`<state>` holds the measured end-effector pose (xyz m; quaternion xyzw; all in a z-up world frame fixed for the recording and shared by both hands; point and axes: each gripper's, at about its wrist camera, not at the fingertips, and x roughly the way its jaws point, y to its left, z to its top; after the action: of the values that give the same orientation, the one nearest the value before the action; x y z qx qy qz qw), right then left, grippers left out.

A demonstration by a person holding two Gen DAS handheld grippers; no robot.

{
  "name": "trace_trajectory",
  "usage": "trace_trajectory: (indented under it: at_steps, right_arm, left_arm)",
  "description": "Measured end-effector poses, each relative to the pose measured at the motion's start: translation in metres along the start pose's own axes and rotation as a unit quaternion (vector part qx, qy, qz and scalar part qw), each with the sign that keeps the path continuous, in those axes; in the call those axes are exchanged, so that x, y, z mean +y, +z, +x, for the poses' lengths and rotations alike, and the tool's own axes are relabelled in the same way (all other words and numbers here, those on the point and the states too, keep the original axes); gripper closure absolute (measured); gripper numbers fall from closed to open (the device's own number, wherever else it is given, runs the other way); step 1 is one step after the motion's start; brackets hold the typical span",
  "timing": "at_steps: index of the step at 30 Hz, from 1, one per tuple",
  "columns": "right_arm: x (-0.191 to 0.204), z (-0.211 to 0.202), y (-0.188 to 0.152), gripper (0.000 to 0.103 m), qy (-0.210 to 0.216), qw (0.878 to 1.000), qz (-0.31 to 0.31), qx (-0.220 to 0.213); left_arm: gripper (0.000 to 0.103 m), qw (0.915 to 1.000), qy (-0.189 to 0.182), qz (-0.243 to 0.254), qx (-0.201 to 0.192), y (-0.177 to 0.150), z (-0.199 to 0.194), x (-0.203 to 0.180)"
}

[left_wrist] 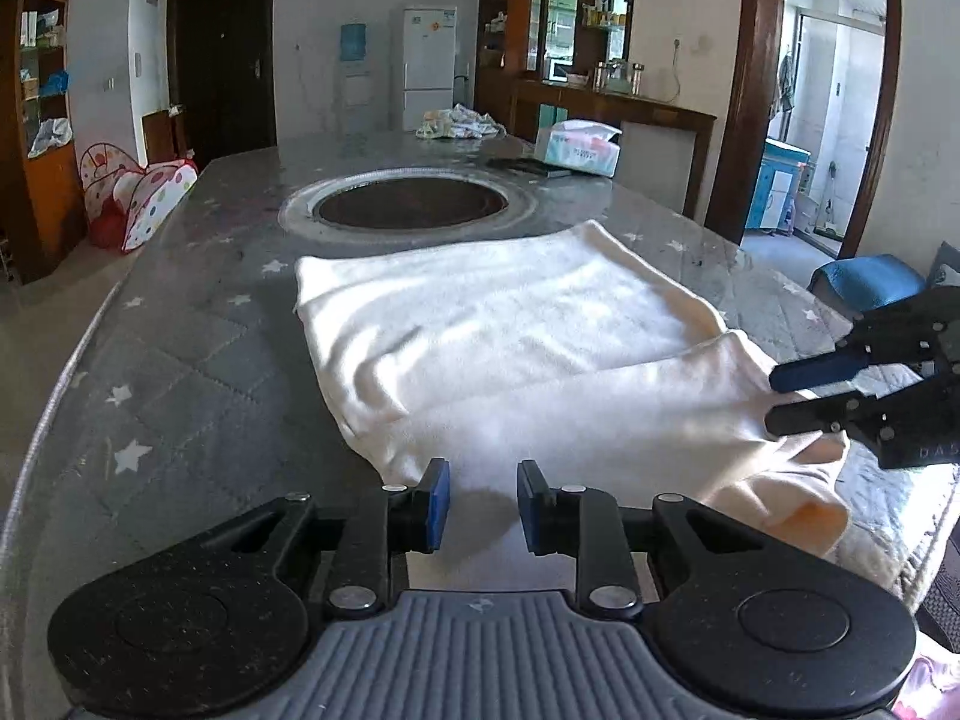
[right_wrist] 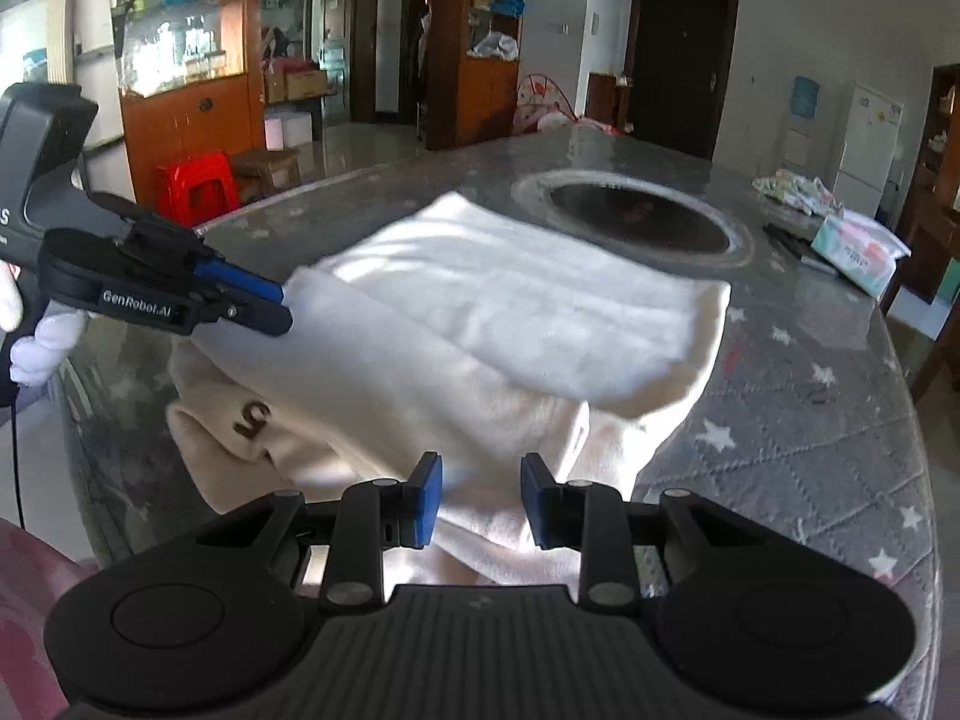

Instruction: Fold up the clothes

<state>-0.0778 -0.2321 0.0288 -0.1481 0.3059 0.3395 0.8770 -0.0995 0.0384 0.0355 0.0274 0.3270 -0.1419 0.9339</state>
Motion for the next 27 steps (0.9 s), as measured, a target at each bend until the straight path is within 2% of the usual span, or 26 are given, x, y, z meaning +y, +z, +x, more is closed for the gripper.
trace_trajectory:
  at_steps: [5,9,12,16,21,27]
  right_arm:
    - [0.002,0.007,-0.007,0.075,0.002,1.000,0.001,0.014]
    - [0.004,0.000,-0.006,0.074,0.000,1.000,-0.004,0.008]
    - [0.005,-0.006,-0.006,0.073,-0.001,1.000,-0.007,0.005]
    - [0.005,-0.011,-0.010,0.072,-0.004,1.000,-0.008,0.010]
    - [0.008,-0.018,-0.015,0.067,-0.008,1.000,-0.021,0.017]
    - [0.012,-0.027,-0.021,0.061,-0.011,0.999,-0.037,0.025]
  left_arm:
    - [0.073,0.9994,-0.016,0.029,0.002,-0.007,-0.011,-0.010]
    - [0.069,0.9974,-0.024,0.068,0.008,-0.016,-0.021,-0.019]
    - [0.063,0.9935,-0.029,0.110,0.006,-0.024,-0.030,-0.027]
    - [0.061,0.9871,-0.036,0.156,0.009,-0.035,-0.037,-0.037]
    - [0.058,0.9810,-0.040,0.190,0.003,-0.043,-0.037,-0.049]
    - [0.058,0.9778,-0.038,0.205,-0.015,-0.042,-0.024,-0.061]
